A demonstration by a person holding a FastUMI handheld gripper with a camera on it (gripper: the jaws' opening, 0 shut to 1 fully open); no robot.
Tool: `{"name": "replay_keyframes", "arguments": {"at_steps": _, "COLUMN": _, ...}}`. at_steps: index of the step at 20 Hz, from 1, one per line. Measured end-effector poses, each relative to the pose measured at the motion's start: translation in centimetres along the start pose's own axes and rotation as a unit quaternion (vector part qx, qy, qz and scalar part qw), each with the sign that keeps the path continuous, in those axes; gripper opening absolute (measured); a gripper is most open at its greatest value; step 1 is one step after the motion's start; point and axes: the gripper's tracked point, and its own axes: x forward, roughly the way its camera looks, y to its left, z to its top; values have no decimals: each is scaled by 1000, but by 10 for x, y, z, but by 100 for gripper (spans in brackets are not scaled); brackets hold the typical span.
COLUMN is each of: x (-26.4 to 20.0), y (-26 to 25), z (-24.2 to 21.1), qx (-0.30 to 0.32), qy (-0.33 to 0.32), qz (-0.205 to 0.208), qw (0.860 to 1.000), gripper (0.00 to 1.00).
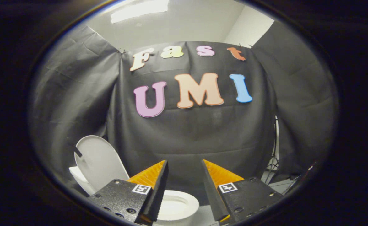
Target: Open the toilet lid.
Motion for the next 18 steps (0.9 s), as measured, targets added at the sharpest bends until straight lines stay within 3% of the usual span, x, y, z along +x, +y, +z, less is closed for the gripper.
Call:
{"name": "replay_keyframes", "arguments": {"at_steps": 6, "x": -23, "y": -34, "z": -41, "qx": 40, "qy": 19, "qz": -33, "qw": 998, "gripper": 68}}
{"name": "replay_keyframes", "arguments": {"at_steps": 18, "x": -22, "y": -30, "z": -67, "qx": 55, "qy": 52, "qz": -31, "qw": 997, "gripper": 68}}
